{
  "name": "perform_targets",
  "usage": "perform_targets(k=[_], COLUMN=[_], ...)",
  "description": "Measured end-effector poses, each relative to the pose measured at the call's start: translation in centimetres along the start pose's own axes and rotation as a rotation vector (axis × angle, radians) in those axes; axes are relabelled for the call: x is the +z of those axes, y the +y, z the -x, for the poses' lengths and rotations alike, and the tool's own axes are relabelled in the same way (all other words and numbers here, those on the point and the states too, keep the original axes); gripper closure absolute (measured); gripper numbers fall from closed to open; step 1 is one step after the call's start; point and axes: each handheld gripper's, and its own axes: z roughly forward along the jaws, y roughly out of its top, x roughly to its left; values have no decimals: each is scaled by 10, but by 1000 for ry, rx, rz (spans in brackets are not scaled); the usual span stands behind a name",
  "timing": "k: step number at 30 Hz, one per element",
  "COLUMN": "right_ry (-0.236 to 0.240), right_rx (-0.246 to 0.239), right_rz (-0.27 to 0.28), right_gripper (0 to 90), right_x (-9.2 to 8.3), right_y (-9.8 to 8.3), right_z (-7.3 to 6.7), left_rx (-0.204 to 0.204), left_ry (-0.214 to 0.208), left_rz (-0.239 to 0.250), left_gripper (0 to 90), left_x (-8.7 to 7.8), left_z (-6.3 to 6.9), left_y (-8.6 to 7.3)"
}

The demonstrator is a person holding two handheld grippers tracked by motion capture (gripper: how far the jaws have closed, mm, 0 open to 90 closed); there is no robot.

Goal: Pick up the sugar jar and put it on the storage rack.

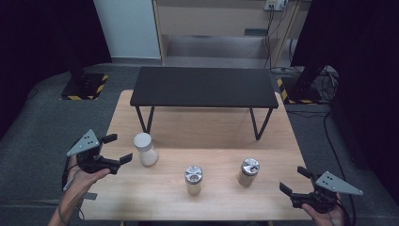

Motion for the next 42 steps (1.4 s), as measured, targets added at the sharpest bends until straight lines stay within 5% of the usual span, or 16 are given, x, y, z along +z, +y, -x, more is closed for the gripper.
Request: perform_targets(k=[42], right_ry=[0], right_rx=[2], right_rz=[1], right_gripper=[63], right_x=[0], right_y=[0], right_z=[0], left_rx=[-22], left_ry=[-15], left_rz=[-41], left_gripper=[47], left_x=[68], left_z=[-24], left_y=[-20])
